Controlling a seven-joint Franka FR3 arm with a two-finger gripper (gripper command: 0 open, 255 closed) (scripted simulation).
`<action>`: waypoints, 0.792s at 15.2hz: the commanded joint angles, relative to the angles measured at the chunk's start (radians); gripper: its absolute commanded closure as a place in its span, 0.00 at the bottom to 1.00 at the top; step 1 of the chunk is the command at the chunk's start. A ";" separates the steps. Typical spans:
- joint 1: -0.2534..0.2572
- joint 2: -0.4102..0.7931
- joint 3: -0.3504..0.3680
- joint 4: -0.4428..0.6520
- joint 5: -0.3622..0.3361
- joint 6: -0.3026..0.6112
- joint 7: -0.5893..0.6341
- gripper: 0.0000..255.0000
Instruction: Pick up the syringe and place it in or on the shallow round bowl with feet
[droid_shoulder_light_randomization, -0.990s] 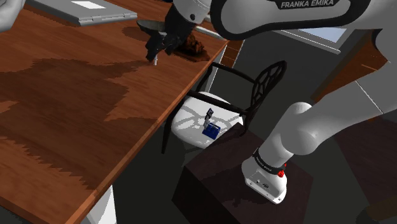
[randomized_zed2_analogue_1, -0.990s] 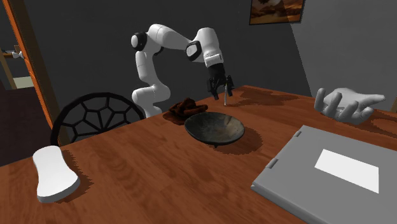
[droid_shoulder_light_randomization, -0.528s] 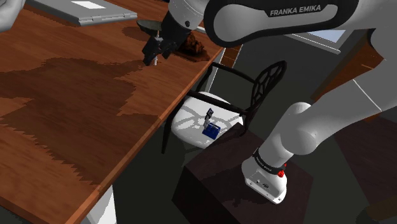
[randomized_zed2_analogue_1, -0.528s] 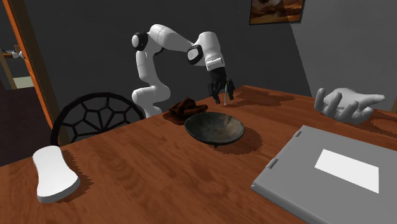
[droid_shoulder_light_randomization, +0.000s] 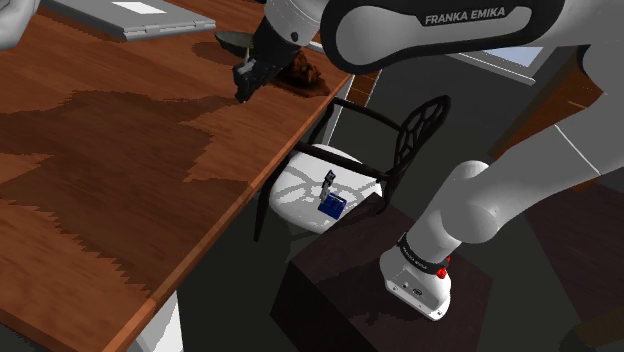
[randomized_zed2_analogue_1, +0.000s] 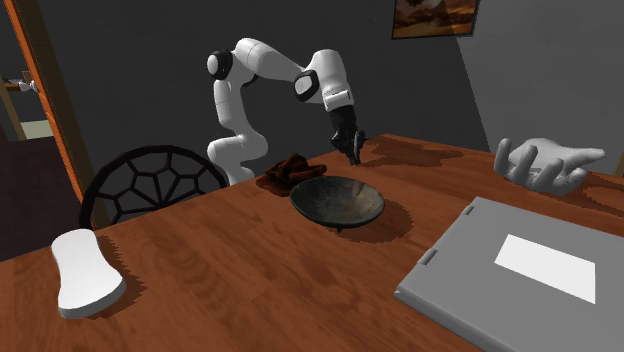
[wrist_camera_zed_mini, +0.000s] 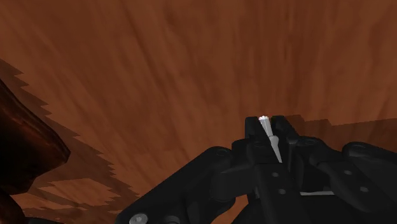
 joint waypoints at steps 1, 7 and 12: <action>-0.001 0.001 0.000 -0.001 0.000 -0.001 0.000 1.00; 0.000 -0.004 -0.004 0.021 0.002 -0.027 -0.004 1.00; 0.000 -0.011 -0.012 0.081 0.006 -0.095 -0.013 1.00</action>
